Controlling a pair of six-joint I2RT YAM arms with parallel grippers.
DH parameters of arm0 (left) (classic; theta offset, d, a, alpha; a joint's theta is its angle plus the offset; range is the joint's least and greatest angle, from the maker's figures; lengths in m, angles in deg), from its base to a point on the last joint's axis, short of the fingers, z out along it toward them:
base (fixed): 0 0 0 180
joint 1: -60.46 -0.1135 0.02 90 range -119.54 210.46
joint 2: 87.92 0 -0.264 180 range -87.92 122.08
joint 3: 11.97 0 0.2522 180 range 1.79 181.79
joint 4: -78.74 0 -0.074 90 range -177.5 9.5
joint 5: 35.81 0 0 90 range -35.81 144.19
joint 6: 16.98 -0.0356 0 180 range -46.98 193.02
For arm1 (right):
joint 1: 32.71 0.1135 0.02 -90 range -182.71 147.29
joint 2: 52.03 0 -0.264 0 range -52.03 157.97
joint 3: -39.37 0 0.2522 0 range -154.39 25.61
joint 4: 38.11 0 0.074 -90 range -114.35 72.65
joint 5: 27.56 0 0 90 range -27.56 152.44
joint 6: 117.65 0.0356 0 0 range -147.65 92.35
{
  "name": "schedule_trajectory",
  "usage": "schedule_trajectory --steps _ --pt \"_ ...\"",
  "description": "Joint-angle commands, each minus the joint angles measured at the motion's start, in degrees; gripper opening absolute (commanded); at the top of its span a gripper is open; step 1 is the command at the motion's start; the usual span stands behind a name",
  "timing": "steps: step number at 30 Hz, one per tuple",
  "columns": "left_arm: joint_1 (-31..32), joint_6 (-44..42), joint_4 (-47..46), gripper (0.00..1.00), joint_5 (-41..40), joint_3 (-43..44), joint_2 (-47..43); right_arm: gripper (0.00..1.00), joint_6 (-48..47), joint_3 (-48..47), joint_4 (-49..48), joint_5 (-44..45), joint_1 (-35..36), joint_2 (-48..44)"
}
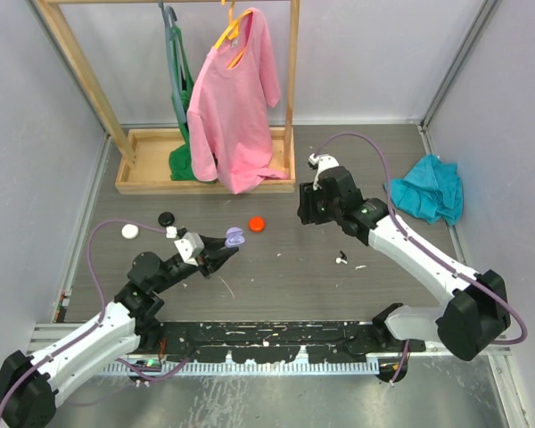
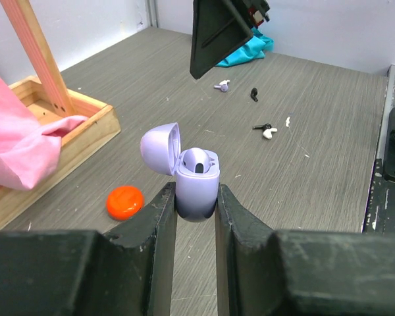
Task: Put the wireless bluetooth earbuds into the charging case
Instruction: Place the earbud in the charging case, then move the earbud to the center of the board.
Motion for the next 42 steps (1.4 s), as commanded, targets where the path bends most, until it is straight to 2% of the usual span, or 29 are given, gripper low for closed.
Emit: schedule_trajectory --steps 1,7,11,16,21,36,42 --pt "0.2 -0.1 -1.6 0.00 -0.8 2.9 -0.8 0.53 0.2 0.8 -0.7 5.4 -4.7 1.9" --pt "0.2 0.0 -0.5 0.00 -0.9 3.0 -2.0 0.53 2.0 1.4 -2.5 8.6 -13.1 7.8" --pt "0.2 0.1 -0.9 0.00 -0.3 2.6 -3.3 0.52 2.5 2.8 -5.7 14.6 -16.8 10.8" --pt "0.2 0.2 -0.6 0.00 -0.4 2.9 -2.9 0.50 2.7 3.2 -8.8 17.3 -21.0 14.4" --pt "0.1 0.2 -1.1 0.00 -0.6 2.8 -2.4 0.47 2.6 3.2 -9.8 20.6 -23.1 17.3" --pt "0.1 0.2 -1.6 0.00 0.1 2.9 -1.4 0.43 3.2 2.8 -9.1 19.5 -27.5 22.6" --pt "0.1 0.2 -1.2 0.00 0.2 2.8 -2.4 0.35 2.9 2.9 -9.2 18.3 -28.0 24.0"
